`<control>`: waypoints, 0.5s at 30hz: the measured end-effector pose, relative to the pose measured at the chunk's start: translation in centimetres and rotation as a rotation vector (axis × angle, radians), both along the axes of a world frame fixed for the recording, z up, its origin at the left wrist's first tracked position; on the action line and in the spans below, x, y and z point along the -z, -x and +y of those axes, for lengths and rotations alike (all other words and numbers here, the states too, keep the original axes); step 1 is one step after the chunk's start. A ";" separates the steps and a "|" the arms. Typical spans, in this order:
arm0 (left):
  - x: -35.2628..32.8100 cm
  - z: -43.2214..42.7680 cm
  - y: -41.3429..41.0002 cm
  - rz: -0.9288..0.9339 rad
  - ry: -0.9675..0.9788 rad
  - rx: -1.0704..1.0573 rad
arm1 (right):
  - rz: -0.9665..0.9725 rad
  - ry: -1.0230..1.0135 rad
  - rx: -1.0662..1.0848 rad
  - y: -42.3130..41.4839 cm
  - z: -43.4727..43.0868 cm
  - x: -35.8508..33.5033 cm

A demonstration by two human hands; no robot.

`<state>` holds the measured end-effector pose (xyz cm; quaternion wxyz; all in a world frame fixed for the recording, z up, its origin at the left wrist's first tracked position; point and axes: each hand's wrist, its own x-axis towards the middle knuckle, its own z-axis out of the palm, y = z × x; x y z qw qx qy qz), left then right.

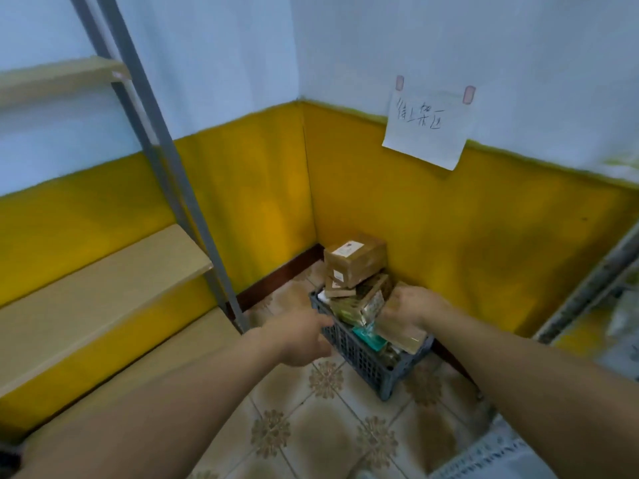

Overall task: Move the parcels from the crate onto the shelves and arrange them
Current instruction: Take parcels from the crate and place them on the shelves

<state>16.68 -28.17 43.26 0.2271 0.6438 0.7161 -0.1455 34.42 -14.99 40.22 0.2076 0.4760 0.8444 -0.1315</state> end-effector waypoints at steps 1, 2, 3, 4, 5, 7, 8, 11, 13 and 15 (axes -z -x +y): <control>0.3 1.9 0.5 -0.018 0.027 0.014 | -0.009 0.010 0.039 0.0 1.9 0.9; 0.5 3.6 0.9 -0.031 0.051 0.041 | -0.015 0.021 0.078 -0.2 3.4 1.7; 0.6 5.2 1.5 -0.037 0.066 0.070 | -0.034 0.039 0.114 -0.3 4.7 2.1; 0.7 6.8 2.0 -0.038 0.066 0.109 | -0.052 0.060 0.141 -0.5 5.9 2.6; 0.9 8.4 2.6 -0.041 0.059 0.143 | -0.073 0.075 0.163 -0.7 7.1 3.1; 1.4 11.7 3.8 -0.052 0.072 0.170 | -0.090 0.084 0.220 -0.9 9.1 3.7; 1.8 13.5 4.4 -0.047 0.080 0.193 | -0.071 0.081 0.247 -0.9 10.2 4.2; 3.4 19.1 5.7 -0.052 0.104 0.313 | -0.029 0.105 0.356 -1.2 13.1 6.2; 4.7 23.1 6.4 -0.083 0.138 0.368 | 0.011 0.134 0.457 -1.3 14.5 6.9; 6.4 26.7 6.9 -0.124 0.205 0.410 | 0.026 0.148 0.547 -1.2 15.6 6.9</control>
